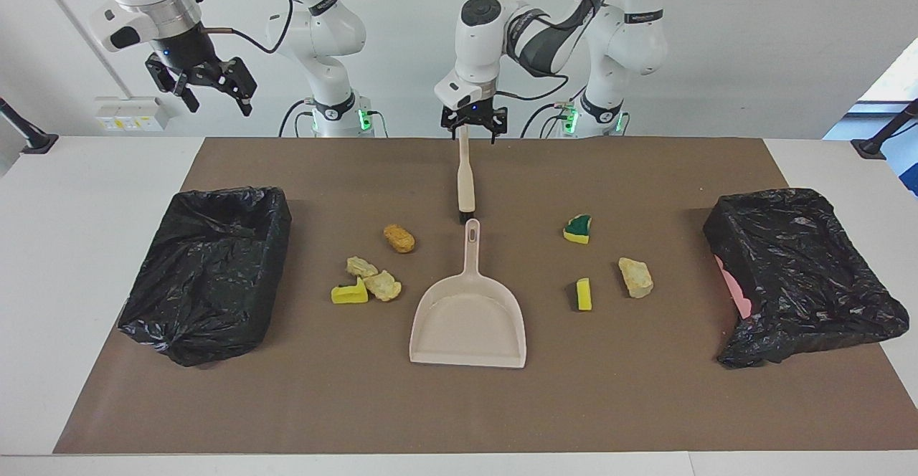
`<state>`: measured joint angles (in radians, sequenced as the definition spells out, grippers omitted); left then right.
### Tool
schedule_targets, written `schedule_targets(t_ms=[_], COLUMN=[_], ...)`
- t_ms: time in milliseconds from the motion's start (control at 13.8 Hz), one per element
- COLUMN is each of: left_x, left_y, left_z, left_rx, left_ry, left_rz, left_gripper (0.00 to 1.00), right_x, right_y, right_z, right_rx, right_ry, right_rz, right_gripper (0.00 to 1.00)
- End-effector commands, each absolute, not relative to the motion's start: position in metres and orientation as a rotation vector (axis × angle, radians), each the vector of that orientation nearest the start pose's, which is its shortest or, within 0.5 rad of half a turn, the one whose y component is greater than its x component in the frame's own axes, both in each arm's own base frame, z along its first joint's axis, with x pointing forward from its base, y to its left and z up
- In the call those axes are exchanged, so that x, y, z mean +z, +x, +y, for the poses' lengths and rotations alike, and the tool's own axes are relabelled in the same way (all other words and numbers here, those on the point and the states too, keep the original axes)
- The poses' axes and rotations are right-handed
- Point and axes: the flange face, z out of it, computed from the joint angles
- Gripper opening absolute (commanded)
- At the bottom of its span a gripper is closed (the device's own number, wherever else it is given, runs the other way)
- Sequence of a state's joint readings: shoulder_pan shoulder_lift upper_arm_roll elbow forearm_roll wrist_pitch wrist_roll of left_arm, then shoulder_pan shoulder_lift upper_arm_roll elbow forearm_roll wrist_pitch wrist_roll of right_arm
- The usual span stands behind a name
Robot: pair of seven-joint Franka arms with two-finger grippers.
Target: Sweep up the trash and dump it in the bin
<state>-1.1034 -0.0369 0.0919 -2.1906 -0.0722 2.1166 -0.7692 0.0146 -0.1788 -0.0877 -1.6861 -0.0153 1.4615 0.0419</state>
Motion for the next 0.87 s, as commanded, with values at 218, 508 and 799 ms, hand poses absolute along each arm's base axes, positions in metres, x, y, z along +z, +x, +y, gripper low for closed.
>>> schedule_targets(t_ms=[218,508,799], left_x=[0.363,0.35,0.344], left_y=[0.251,0.238,0.237], left_z=[-0.437,-0.442,-0.443], left_rx=[0.158,0.212,0.244], left_ry=[-3.15,-3.15,-3.155], left_rz=[0.303,0.295,0.248], left_gripper=[1.0,1.0,0.91], right_x=[0.645,0.641,0.611], right_y=[0.481,0.483,0.512], right_z=[-0.025,-0.007,0.045], right_rx=[0.092,0.109,0.092], right_ry=[-3.135,-3.117,-3.112], right_rz=[0.119,0.078,0.064], right_gripper=[1.0,1.0,1.0])
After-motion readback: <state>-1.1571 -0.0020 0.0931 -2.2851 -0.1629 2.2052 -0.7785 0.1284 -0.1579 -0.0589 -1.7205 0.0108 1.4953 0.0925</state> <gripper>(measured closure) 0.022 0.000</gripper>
